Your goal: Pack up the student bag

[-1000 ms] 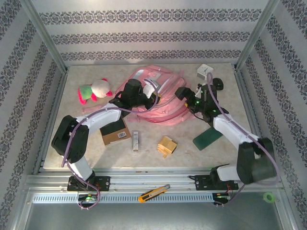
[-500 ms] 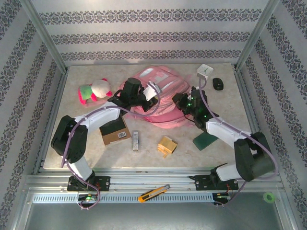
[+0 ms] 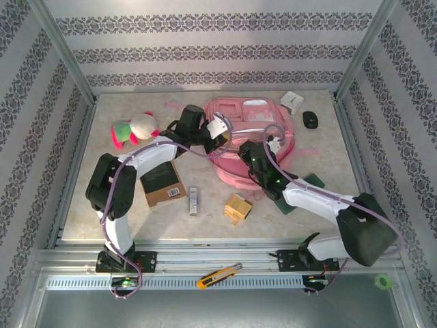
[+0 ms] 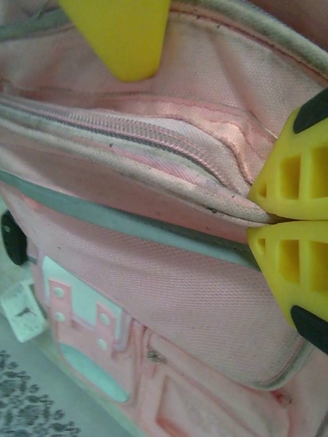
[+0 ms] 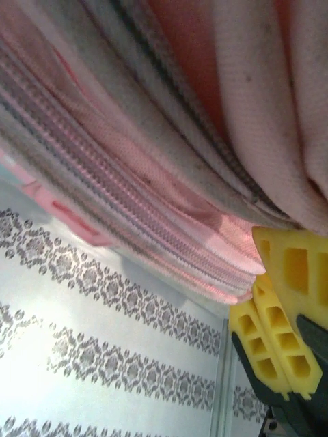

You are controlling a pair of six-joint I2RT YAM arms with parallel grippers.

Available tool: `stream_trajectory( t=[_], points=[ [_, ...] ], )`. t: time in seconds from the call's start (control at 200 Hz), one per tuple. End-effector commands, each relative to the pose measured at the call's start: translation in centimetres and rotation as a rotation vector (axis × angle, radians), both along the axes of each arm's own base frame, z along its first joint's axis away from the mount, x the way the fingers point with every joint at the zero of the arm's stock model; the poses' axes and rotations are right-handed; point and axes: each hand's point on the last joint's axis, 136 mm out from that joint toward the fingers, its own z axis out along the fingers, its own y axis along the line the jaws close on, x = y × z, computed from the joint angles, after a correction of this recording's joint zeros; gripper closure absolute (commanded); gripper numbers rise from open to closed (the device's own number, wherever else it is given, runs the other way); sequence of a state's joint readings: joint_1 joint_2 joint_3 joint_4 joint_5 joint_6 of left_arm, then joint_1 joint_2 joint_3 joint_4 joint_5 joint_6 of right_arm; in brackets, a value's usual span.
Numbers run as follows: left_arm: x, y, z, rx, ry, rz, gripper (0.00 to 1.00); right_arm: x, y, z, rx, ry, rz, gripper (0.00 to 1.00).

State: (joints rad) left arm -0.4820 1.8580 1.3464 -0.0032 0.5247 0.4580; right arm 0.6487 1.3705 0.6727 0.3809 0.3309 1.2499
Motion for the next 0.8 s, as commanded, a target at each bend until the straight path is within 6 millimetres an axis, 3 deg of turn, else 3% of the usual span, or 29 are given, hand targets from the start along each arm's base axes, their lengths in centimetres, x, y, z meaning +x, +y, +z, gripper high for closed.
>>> stream_trajectory(
  t=[0.0, 0.145, 0.25, 0.43, 0.54, 0.585, 0.69, 0.794],
  points=[
    [5.6, 4.4, 1.2, 0.019, -0.062, 0.294, 0.86, -1.1, 3.7, 0.3, 0.024, -0.002, 0.161, 0.76],
    [5.1, 6.3, 2.6, 0.000, 0.029, 0.419, 0.43, -2.5, 3.5, -0.4, -0.047, 0.071, 0.195, 0.39],
    [3.8, 8.7, 4.4, -0.056, 0.128, 0.553, 0.26, -5.1, 2.9, -1.2, -0.114, 0.144, 0.228, 0.30],
    [-0.6, 13.1, 6.0, -0.146, 0.360, 0.742, 0.26, -9.8, 2.0, -2.8, -0.238, 0.267, 0.375, 0.28],
    [-3.8, 16.7, 4.8, -0.172, 0.539, 0.896, 0.27, -12.0, 3.2, -1.4, -0.316, 0.266, 0.517, 0.31],
    [-5.3, 18.5, 3.7, -0.155, 0.622, 0.966, 0.27, -12.6, 4.3, -0.7, -0.323, 0.260, 0.579, 0.32],
    [-9.0, 21.9, 0.5, -0.131, 0.793, 1.086, 0.29, -13.2, 9.2, 1.3, -0.288, 0.210, 0.751, 0.37],
    [-12.4, 24.6, -2.5, -0.147, 0.894, 1.176, 0.31, -13.3, 14.4, 1.2, -0.308, 0.200, 0.894, 0.39]
  ],
)
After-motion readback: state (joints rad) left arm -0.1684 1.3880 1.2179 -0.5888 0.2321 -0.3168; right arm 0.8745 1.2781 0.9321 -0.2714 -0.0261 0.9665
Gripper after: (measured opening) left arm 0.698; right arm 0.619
